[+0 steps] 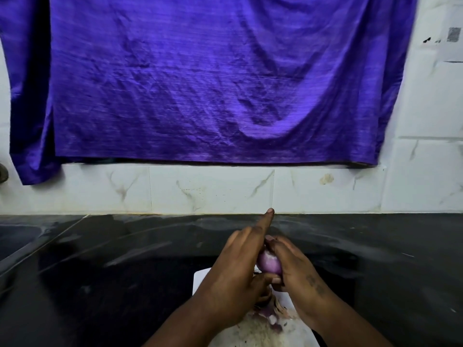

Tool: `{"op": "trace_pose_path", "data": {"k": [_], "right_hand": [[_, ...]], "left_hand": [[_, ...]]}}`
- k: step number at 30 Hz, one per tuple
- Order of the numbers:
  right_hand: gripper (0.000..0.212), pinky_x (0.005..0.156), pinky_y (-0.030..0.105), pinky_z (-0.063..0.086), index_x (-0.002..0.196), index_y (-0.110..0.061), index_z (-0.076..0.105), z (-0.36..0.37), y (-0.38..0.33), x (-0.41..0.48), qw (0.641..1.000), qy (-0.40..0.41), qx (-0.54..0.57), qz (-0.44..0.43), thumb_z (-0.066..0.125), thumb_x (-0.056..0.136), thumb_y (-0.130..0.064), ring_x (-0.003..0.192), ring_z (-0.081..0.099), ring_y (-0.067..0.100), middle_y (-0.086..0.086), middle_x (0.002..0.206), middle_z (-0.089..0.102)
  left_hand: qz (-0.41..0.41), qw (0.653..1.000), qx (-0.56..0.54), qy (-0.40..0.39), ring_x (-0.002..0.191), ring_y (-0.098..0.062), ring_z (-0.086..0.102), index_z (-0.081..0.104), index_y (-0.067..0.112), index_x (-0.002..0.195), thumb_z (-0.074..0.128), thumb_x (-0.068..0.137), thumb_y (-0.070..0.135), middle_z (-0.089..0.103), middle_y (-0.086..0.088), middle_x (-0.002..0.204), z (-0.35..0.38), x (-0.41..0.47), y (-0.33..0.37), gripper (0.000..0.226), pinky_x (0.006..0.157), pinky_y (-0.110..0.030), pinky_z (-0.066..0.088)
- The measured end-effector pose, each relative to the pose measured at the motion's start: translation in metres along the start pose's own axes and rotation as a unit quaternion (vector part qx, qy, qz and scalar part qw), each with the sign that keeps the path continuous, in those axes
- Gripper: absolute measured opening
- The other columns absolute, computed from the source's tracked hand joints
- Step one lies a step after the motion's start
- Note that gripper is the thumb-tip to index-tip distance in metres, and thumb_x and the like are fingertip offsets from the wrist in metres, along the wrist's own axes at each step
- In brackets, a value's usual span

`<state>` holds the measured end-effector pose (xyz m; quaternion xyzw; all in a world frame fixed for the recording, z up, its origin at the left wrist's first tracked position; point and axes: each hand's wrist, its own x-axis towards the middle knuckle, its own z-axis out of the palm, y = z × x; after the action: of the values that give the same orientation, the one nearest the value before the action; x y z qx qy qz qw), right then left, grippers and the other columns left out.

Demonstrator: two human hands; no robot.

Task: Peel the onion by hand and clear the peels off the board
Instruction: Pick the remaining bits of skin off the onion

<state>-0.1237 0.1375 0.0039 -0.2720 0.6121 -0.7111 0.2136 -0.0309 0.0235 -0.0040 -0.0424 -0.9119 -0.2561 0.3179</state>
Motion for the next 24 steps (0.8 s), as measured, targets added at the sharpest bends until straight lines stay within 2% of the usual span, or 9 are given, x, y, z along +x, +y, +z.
{"op": "trace_pose_path", "data": {"k": [4, 7, 11, 14, 16, 17, 19, 21, 24], "right_hand": [[0.028, 0.044, 0.017, 0.049, 0.107, -0.014, 0.071, 0.003, 0.000, 0.000, 0.999, 0.028, 0.008, 0.021, 0.046, 0.108, -0.028, 0.047, 0.063, 0.001, 0.006, 0.083, 0.074], [0.030, 0.044, 0.019, 0.047, 0.105, -0.013, 0.072, 0.002, 0.001, 0.001, 0.999, 0.035, 0.022, 0.032, 0.047, 0.108, -0.029, 0.044, 0.059, 0.001, 0.003, 0.076, 0.071], [0.031, 0.043, 0.021, 0.049, 0.104, -0.008, 0.073, 0.002, 0.001, 0.001, 0.997, 0.038, 0.055, 0.046, 0.049, 0.108, -0.028, 0.045, 0.063, 0.006, 0.006, 0.072, 0.073], [0.040, 0.042, 0.023, 0.050, 0.097, -0.009, 0.077, -0.003, -0.002, 0.002, 0.994, 0.044, 0.077, 0.064, 0.048, 0.107, -0.034, 0.051, 0.071, 0.014, 0.008, 0.073, 0.077], [0.046, 0.038, 0.025, 0.045, 0.086, -0.004, 0.076, -0.014, -0.003, 0.007, 0.990, 0.066, 0.106, 0.064, 0.050, 0.106, -0.036, 0.043, 0.062, 0.017, 0.014, 0.063, 0.069], [0.045, 0.035, 0.025, 0.037, 0.087, 0.000, 0.073, -0.020, -0.003, 0.010, 0.988, 0.070, 0.126, 0.060, 0.051, 0.105, -0.036, 0.038, 0.051, 0.015, 0.014, 0.059, 0.061], [0.042, 0.037, 0.026, 0.024, 0.094, 0.001, 0.065, -0.029, -0.001, 0.013, 0.983, 0.048, 0.170, 0.057, 0.051, 0.104, -0.037, 0.041, 0.032, 0.012, 0.012, 0.061, 0.049], [0.043, 0.038, 0.027, 0.023, 0.098, -0.001, 0.062, -0.036, 0.002, 0.016, 0.977, 0.021, 0.198, 0.075, 0.048, 0.104, -0.041, 0.044, 0.029, 0.013, 0.011, 0.066, 0.049], [0.042, 0.042, 0.027, 0.025, 0.105, -0.002, 0.066, -0.036, 0.006, 0.018, 0.976, 0.008, 0.194, 0.098, 0.048, 0.105, -0.039, 0.050, 0.036, 0.014, 0.014, 0.076, 0.060]], "left_hand": [[-0.001, 1.000, 0.013, -0.011, 0.123, 0.002, 0.038, -0.005, 0.046, 0.162, 0.075, 0.093, 0.019, 0.042, 0.030, 0.126, -0.001, 0.001, 0.000, 0.110, 0.101, -0.006, 0.032], [-0.003, 1.000, 0.015, -0.019, 0.122, 0.004, 0.037, -0.007, 0.047, 0.162, 0.073, 0.094, 0.017, 0.042, 0.028, 0.128, 0.000, 0.001, 0.001, 0.109, 0.100, -0.004, 0.032], [0.003, 1.000, 0.022, -0.023, 0.122, 0.005, 0.036, -0.007, 0.048, 0.161, 0.072, 0.094, 0.015, 0.043, 0.024, 0.132, -0.001, 0.002, 0.001, 0.109, 0.101, -0.003, 0.029], [0.028, 0.999, 0.023, -0.035, 0.123, -0.006, 0.043, -0.002, 0.044, 0.162, 0.065, 0.094, 0.011, 0.050, 0.015, 0.136, 0.002, 0.001, 0.006, 0.101, 0.104, -0.013, 0.037], [0.046, 0.998, 0.024, -0.028, 0.118, -0.010, 0.048, 0.001, 0.044, 0.164, 0.063, 0.095, 0.013, 0.055, 0.016, 0.133, 0.006, 0.000, 0.013, 0.097, 0.100, -0.027, 0.046], [0.046, 0.999, 0.022, -0.006, 0.116, -0.009, 0.049, 0.002, 0.048, 0.163, 0.064, 0.096, 0.012, 0.055, 0.020, 0.130, 0.007, 0.001, 0.013, 0.098, 0.098, -0.027, 0.047], [0.023, 0.998, 0.010, 0.055, 0.112, 0.000, 0.051, 0.005, 0.059, 0.158, 0.068, 0.096, 0.012, 0.053, 0.030, 0.117, 0.006, 0.002, 0.006, 0.100, 0.093, -0.013, 0.044], [-0.018, 0.997, 0.017, 0.075, 0.109, 0.003, 0.053, 0.001, 0.066, 0.154, 0.071, 0.097, 0.021, 0.051, 0.031, 0.108, 0.004, 0.001, -0.003, 0.101, 0.088, -0.007, 0.042], [-0.044, 0.997, 0.043, 0.051, 0.103, 0.003, 0.049, -0.006, 0.057, 0.158, 0.071, 0.095, 0.035, 0.045, 0.035, 0.104, 0.004, -0.001, -0.008, 0.102, 0.085, -0.013, 0.039]]}}
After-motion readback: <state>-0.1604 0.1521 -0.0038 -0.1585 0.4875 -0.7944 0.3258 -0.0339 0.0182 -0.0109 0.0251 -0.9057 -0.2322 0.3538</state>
